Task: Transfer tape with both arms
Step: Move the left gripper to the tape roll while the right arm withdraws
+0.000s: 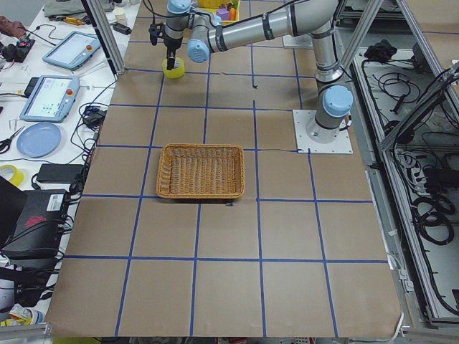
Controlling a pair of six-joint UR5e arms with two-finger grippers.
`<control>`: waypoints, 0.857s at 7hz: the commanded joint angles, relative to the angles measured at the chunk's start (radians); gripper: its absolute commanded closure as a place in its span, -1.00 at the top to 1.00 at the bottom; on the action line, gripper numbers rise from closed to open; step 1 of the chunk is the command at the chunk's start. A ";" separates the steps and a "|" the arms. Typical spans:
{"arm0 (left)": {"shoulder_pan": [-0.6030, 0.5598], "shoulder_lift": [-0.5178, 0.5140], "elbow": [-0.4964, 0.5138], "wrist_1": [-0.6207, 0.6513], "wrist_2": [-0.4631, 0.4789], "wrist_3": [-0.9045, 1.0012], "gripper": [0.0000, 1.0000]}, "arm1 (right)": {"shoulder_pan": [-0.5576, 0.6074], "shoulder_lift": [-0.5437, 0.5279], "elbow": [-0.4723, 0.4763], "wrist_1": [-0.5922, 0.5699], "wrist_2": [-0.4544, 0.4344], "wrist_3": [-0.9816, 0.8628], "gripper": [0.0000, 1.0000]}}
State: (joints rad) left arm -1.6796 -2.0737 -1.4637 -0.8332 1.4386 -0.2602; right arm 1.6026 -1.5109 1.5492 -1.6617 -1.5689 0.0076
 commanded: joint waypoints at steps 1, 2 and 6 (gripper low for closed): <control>-0.070 -0.115 0.013 0.109 -0.003 -0.080 1.00 | 0.005 -0.009 0.000 -0.026 0.003 -0.009 1.00; -0.080 -0.152 0.009 0.156 -0.004 -0.094 1.00 | 0.005 -0.003 -0.021 -0.015 0.003 -0.009 1.00; -0.107 -0.249 0.011 0.206 -0.041 -0.103 0.87 | 0.005 0.003 -0.050 -0.013 -0.002 -0.011 1.00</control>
State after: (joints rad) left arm -1.7804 -2.3000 -1.4528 -0.6338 1.4011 -0.3612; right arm 1.6076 -1.5098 1.5034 -1.6748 -1.5698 -0.0029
